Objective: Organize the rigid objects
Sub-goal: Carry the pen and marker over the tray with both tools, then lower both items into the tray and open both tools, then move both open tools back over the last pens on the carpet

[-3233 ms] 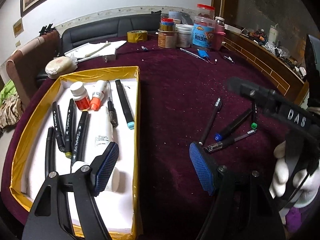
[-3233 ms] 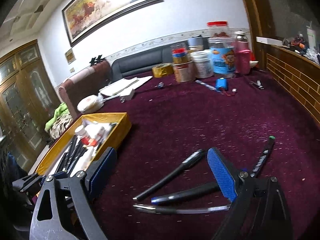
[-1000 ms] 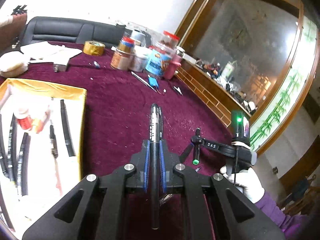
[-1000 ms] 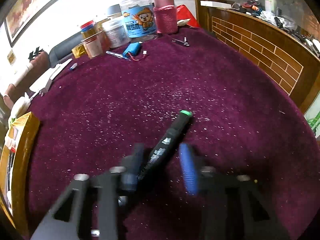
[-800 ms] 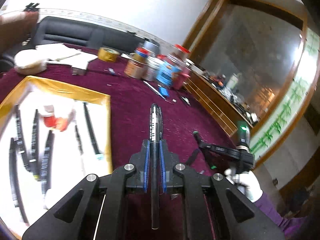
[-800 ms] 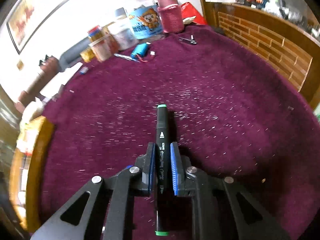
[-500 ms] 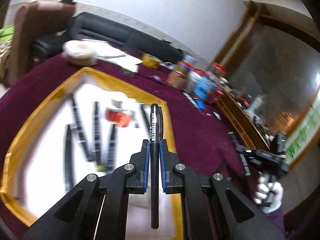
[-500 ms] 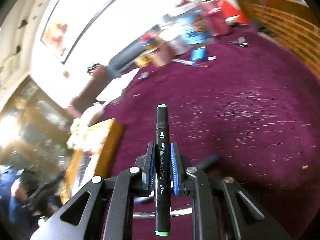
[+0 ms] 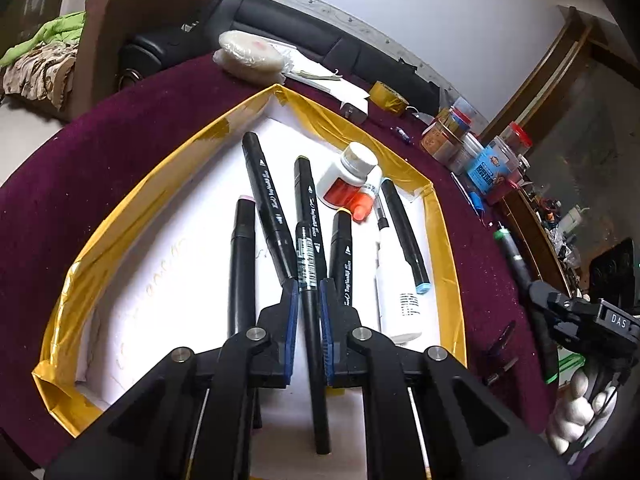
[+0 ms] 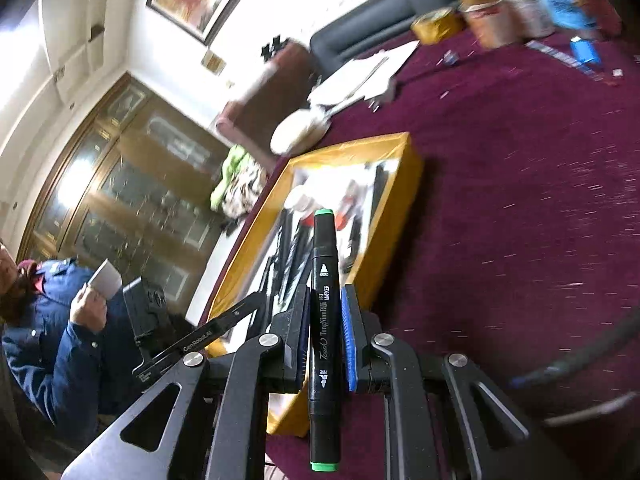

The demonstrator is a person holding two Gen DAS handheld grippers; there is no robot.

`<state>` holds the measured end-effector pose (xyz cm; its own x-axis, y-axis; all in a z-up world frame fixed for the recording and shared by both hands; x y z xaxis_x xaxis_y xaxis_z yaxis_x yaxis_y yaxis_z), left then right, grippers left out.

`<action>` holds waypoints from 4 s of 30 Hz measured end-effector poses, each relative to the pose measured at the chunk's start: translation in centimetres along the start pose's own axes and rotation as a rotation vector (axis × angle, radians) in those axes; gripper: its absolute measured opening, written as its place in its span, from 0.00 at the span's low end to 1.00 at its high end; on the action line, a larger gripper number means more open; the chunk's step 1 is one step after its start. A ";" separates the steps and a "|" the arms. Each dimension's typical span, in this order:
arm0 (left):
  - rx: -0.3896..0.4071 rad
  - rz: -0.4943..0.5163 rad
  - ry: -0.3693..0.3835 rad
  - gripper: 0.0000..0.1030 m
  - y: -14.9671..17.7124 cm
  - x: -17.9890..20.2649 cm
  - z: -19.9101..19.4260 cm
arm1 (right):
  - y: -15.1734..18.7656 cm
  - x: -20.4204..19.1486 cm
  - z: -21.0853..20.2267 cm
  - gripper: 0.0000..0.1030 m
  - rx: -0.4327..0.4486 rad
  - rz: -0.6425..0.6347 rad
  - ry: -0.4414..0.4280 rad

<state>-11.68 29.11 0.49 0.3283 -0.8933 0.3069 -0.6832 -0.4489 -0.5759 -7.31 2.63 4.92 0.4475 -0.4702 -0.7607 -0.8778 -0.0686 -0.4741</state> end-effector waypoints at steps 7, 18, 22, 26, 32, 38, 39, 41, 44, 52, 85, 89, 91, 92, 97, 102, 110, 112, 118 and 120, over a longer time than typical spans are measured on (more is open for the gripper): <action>0.094 -0.018 -0.023 0.38 -0.7 -1.6 -2.9 | -0.6 -0.6 6.5 0.13 -0.104 0.059 -0.022; 0.175 -0.035 -0.034 0.49 -1.4 -3.8 -4.9 | -0.3 -0.9 12.5 0.13 -0.112 0.123 0.034; 0.171 -0.051 -0.040 0.50 -1.5 -4.6 -4.6 | -0.3 -1.9 12.1 0.13 -0.083 -0.005 0.178; 0.167 -0.062 -0.040 0.52 -1.4 -5.0 -4.5 | -0.3 -2.5 11.7 0.14 -0.090 -0.054 0.252; 0.211 -0.072 -0.035 0.52 -1.5 -5.3 -5.7 | -0.1 -6.4 11.5 0.27 -0.076 -0.205 0.226; 0.240 -0.109 -0.042 0.54 -1.6 -6.9 -6.6 | 1.0 -8.0 16.0 0.26 -0.251 -0.291 0.265; 0.238 -0.112 -0.044 0.54 -1.6 -7.1 -6.6 | 1.1 -7.7 17.2 0.21 -0.294 -0.287 0.298; 0.236 -0.114 -0.048 0.54 -1.6 -7.4 -6.6 | 0.8 -7.1 18.5 0.09 -0.326 -0.241 0.292; 0.233 -0.112 -0.046 0.54 -1.5 -7.3 -6.7 | -0.7 -6.5 20.0 0.10 -0.337 -0.190 0.262; 0.244 -0.117 -0.052 0.58 -1.6 -7.8 -6.5 | -3.0 -7.2 13.1 0.40 -0.180 -0.320 0.339; 0.266 0.341 -0.265 0.71 1.2 7.2 -6.9 | 0.6 -7.0 -1.4 0.60 0.143 -0.354 0.305; 0.233 0.421 -0.307 0.71 2.3 9.8 -6.0 | 1.1 -5.6 -3.1 0.60 0.164 -0.364 0.349; 0.229 0.456 -0.319 0.71 2.8 11.1 -5.8 | 0.9 -4.4 -3.9 0.60 0.176 -0.340 0.354; 0.230 0.471 -0.324 0.71 3.0 11.6 -5.8 | 1.0 -3.9 -4.4 0.60 0.181 -0.327 0.354; 0.233 0.541 -0.343 0.71 3.9 14.3 -5.7 | 1.0 -1.7 -6.7 0.60 0.217 -0.270 0.358; 0.224 0.588 -0.346 0.71 4.7 16.3 -5.3 | 1.2 0.2 -8.6 0.60 0.246 -0.230 0.366; 0.129 0.609 -0.215 0.70 5.4 18.6 -4.5 | 1.0 3.5 -12.0 0.60 0.301 -0.167 0.389; 0.084 0.594 -0.135 0.70 5.2 19.2 -4.1 | 0.4 5.1 -13.7 0.60 0.338 -0.129 0.418; 0.028 0.645 -0.003 0.70 5.4 23.9 -1.5 | -0.9 11.0 -18.6 0.60 0.450 0.002 0.514; 0.014 0.665 0.033 0.70 5.3 25.8 -0.4 | -0.7 12.8 -20.1 0.60 0.489 0.057 0.507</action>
<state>-7.13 3.71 5.62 -0.1805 -0.9790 -0.0950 -0.7245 0.1977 -0.6604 -4.39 -21.05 4.42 0.1644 -0.8212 -0.5465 -0.6666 0.3159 -0.6752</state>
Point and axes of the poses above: each gripper's, at about its wrist camera, not at the fingertips, and z roughly the way its jaws point, x to its right, y to its underside, the point moved 1 cm from there along z, roughly the way its jaws point, and after that the axes turned 12 degrees about -y, right-handed, at the moved point
